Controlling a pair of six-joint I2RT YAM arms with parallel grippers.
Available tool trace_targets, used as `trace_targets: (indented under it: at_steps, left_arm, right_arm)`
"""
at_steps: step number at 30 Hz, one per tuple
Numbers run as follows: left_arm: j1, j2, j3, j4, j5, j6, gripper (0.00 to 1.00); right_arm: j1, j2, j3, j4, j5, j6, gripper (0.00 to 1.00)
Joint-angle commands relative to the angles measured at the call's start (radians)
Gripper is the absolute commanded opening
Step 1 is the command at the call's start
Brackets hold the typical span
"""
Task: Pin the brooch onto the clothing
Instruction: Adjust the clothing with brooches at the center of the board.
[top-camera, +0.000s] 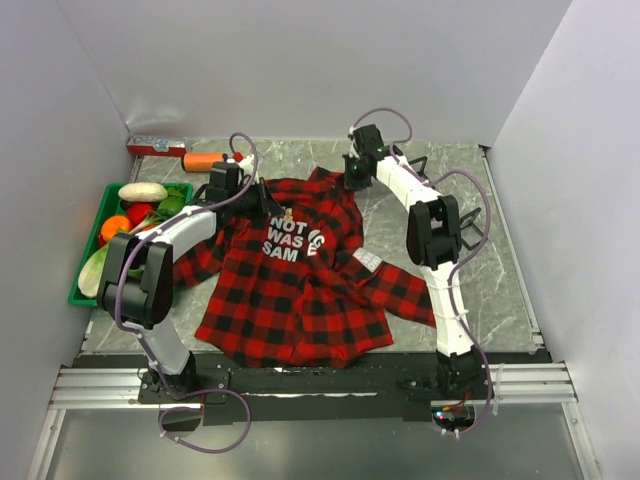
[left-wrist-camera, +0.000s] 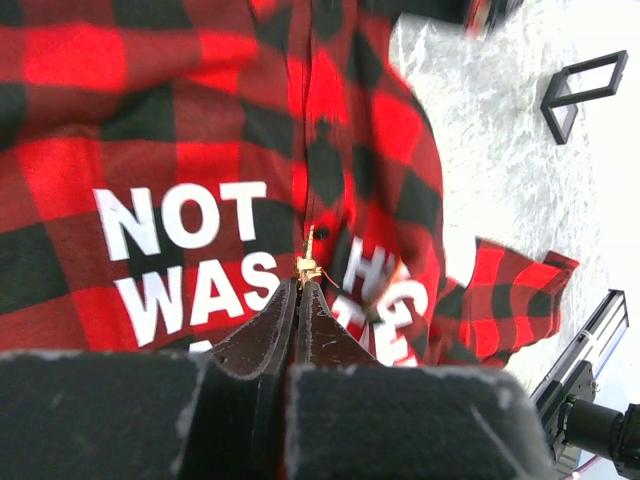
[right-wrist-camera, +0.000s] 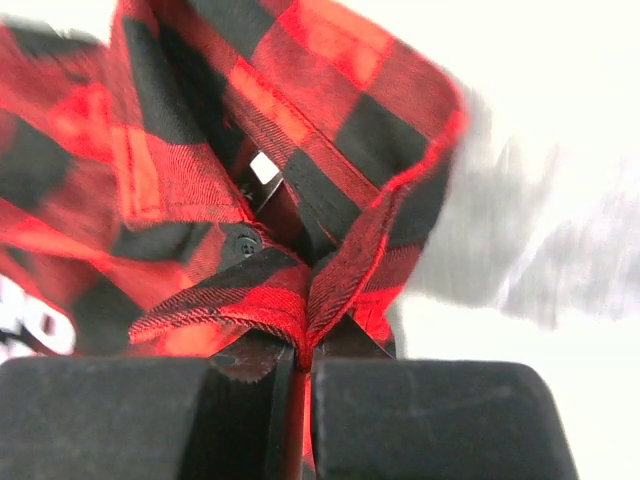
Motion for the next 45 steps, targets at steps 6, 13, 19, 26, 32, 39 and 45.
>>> trace_targets:
  at_steps: [6,13,19,26,32,39,45]
  left_arm:
    - [0.001,-0.002,0.033,0.019,-0.001,0.017,0.01]
    - [0.0,0.004,0.024,0.029,-0.002,0.013,0.01]
    - [-0.052,-0.028,0.015,0.02,-0.05,0.039,0.01]
    - [-0.223,-0.021,0.067,-0.13,-0.321,0.152,0.01]
    - [-0.342,-0.013,0.114,-0.196,-0.502,0.198,0.01]
    - [-0.378,-0.022,0.163,-0.282,-0.671,0.204,0.01]
    - [-0.421,0.009,0.174,-0.267,-0.639,0.129,0.01]
  right_arm:
    - [-0.076,0.033,0.125,0.377,-0.143,0.185,0.0]
    - [-0.091,-0.042,0.115,0.469,-0.304,0.129,0.56]
    - [-0.09,-0.401,-0.353,0.509,-0.273,0.032,0.7]
    - [-0.055,-0.747,-0.856,0.483,-0.117,-0.005,0.78]
    - [0.002,-0.981,-1.117,0.542,-0.031,0.038,0.78]
    - [0.064,-1.064,-1.258,0.577,0.061,0.087,0.77]
    - [0.07,-1.128,-1.332,0.589,0.105,0.113,0.77]
